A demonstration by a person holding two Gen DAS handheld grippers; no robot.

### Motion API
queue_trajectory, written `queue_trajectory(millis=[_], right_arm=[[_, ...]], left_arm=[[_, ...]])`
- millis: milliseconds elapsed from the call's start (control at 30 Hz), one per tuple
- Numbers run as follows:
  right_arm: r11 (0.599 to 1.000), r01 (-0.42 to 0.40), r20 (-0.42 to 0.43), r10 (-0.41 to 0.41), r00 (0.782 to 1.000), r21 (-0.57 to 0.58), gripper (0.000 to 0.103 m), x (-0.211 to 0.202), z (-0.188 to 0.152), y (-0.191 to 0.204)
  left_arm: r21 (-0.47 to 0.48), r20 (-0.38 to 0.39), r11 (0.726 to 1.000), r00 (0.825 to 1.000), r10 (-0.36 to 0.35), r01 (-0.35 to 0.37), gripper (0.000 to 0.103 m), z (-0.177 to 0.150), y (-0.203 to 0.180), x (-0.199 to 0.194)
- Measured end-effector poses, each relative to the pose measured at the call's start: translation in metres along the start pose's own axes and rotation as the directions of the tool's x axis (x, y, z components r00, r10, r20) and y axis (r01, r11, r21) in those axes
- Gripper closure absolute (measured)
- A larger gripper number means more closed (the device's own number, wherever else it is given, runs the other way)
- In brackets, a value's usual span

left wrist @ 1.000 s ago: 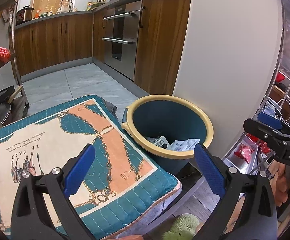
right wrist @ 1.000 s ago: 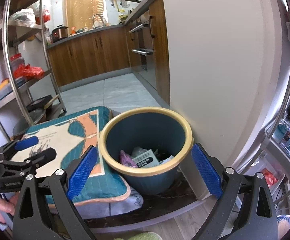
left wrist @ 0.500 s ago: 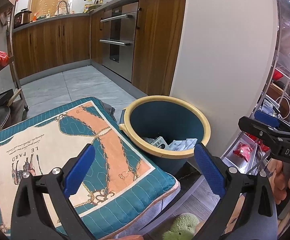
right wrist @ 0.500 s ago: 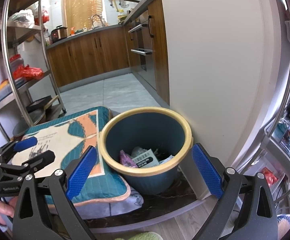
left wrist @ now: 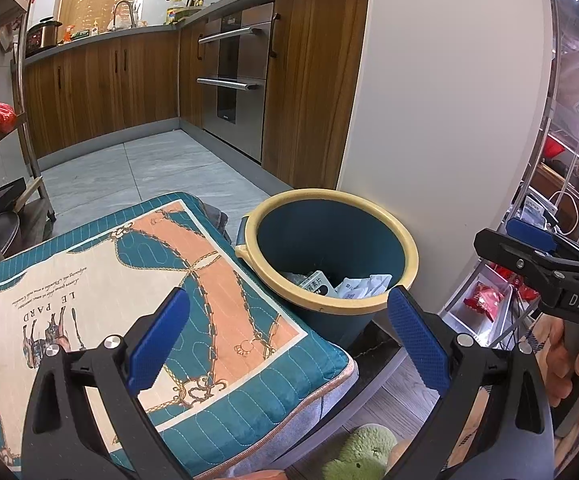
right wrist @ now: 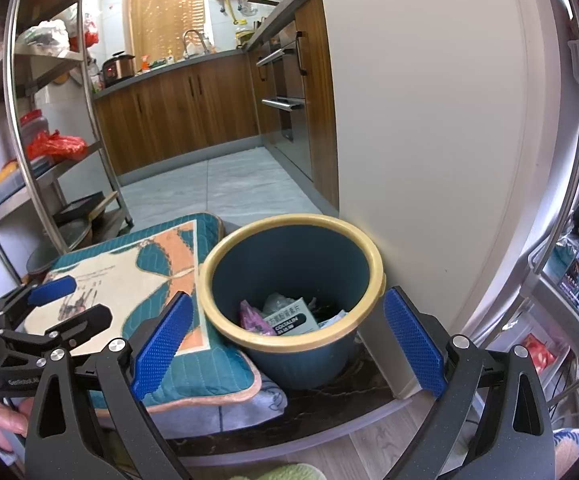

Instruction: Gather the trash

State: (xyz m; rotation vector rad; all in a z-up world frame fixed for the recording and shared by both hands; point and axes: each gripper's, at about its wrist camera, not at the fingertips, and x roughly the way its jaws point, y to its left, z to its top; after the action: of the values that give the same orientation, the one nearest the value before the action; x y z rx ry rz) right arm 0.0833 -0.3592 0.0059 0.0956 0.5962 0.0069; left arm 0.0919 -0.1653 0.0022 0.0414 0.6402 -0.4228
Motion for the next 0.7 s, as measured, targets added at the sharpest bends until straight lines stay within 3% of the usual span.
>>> queue_trajectory(millis=[700], right_arm=[[1.0, 0.0, -0.001, 0.0, 1.0, 0.0, 0.007, 0.0, 0.0, 0.0]], left_arm=[[0.008, -0.004, 1.0, 1.0, -0.003, 0.003, 0.005, -0.0008, -0.0014, 0.0003]])
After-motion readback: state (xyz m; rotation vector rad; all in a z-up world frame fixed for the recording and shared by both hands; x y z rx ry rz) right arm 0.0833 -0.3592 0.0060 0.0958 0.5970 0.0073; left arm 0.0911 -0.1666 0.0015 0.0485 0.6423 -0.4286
